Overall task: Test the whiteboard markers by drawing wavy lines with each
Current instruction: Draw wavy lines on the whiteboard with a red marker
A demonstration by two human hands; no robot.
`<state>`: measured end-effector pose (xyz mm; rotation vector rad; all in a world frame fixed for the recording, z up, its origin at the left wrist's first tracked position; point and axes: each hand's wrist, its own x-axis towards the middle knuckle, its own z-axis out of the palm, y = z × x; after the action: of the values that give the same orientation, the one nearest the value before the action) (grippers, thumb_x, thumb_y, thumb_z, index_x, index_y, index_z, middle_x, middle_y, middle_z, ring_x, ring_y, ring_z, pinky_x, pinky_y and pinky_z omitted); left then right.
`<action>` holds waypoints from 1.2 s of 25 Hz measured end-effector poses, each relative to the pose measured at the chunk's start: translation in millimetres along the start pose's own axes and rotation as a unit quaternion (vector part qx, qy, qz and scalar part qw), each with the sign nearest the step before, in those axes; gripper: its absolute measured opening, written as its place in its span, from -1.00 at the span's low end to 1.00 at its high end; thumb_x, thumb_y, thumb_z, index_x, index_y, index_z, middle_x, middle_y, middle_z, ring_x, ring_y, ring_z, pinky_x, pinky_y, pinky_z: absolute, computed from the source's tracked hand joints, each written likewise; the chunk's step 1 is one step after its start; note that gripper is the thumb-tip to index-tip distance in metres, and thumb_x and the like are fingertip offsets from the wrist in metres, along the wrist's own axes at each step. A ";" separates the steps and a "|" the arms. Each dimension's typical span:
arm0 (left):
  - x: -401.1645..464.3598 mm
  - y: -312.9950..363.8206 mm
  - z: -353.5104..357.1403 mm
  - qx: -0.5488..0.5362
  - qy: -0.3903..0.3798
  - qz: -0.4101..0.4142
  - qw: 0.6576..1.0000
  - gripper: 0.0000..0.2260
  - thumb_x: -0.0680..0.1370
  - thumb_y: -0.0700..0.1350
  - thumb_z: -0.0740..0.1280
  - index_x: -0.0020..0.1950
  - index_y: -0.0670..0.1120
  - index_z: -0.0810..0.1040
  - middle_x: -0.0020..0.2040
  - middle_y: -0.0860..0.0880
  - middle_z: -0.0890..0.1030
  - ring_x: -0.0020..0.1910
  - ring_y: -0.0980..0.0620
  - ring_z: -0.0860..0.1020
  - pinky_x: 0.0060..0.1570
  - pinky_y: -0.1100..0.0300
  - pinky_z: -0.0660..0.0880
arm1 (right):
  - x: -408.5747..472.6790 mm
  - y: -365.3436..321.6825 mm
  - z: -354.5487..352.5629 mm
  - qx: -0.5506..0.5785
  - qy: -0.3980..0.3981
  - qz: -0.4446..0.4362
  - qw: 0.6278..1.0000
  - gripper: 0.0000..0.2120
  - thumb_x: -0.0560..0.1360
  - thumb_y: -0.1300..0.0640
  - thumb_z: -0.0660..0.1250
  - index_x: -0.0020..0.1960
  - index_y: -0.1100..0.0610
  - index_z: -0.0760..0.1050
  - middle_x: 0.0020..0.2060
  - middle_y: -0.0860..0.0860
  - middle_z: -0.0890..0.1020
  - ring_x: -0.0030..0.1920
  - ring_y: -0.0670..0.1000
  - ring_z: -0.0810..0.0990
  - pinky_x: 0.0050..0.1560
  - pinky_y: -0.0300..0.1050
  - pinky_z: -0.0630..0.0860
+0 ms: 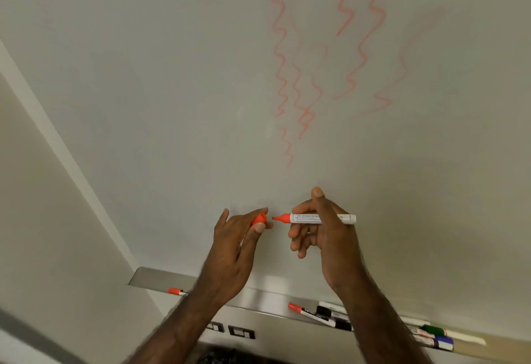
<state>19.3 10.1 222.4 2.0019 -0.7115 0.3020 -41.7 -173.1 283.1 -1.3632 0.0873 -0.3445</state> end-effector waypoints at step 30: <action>-54.6 -117.6 -23.7 -0.120 -0.133 -0.204 0.963 -0.74 0.75 -0.09 0.20 0.33 -0.02 0.63 0.10 -0.01 0.63 0.10 0.00 0.61 0.07 0.19 0.60 | 14.2 171.0 33.7 0.008 -0.103 0.239 0.966 -0.72 0.53 -0.05 0.53 -0.02 0.14 0.57 -0.25 0.17 0.63 -0.38 0.10 0.51 -0.43 -0.11 0.39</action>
<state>47.6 94.0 124.7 1.9160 -0.4545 -0.2895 13.1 -117.4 126.7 -1.3069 0.2338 0.2011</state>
